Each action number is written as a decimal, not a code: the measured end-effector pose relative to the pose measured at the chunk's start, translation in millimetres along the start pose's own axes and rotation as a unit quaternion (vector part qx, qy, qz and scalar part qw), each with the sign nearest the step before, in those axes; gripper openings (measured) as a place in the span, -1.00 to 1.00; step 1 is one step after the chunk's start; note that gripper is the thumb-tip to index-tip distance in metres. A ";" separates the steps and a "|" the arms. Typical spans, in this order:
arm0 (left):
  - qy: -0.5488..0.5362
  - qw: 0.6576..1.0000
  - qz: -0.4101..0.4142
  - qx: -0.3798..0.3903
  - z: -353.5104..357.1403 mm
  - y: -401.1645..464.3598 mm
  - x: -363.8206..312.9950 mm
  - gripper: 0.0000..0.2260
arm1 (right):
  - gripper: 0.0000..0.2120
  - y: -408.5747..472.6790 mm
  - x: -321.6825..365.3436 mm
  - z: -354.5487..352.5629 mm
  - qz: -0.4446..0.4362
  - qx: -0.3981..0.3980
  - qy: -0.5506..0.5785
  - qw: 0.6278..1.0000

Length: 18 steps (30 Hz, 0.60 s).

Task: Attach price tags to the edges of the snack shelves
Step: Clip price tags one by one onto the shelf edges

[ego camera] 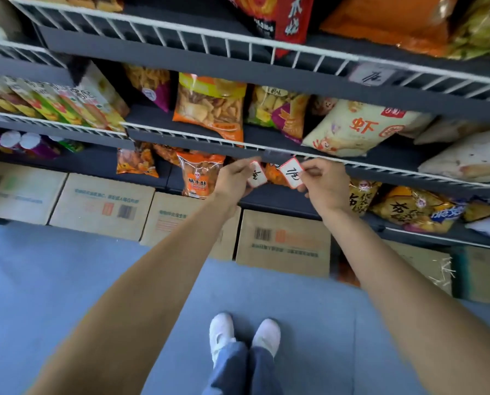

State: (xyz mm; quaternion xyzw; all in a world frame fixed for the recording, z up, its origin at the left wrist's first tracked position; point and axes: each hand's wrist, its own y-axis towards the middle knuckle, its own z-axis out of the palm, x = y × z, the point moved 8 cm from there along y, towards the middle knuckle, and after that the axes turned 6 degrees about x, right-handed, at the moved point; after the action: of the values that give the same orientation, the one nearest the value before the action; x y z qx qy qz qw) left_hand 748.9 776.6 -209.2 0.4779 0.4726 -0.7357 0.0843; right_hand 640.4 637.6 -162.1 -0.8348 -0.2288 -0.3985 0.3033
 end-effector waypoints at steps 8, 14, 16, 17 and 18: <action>0.162 0.987 0.007 -0.016 14.1 61.3 7.9 -0.56 | -0.87 32.7 -36.5 10.9 0.004 -0.037 -0.010 0.999; 0.155 0.987 0.022 0.026 34.2 76.9 14.2 -0.53 | -0.87 50.1 -46.6 19.8 -0.009 -0.052 0.001 0.999; 0.153 0.987 0.027 0.040 37.7 76.9 17.4 -0.50 | -0.88 51.9 -48.4 20.0 -0.021 -0.059 -0.005 0.998; 0.157 0.986 0.031 0.041 37.1 77.6 18.9 -0.49 | -0.88 52.8 -48.3 19.9 -0.031 -0.063 -0.018 0.997; 0.168 0.984 0.036 0.042 35.9 78.4 19.7 -0.49 | -0.87 53.1 -46.6 19.2 -0.045 -0.067 -0.034 0.996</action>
State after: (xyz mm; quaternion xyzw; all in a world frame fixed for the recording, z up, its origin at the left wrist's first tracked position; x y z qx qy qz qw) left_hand 761.2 713.0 -269.3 0.6147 0.4314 -0.6603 0.0102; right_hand 656.7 606.6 -226.3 -0.8554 -0.2489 -0.3974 0.2202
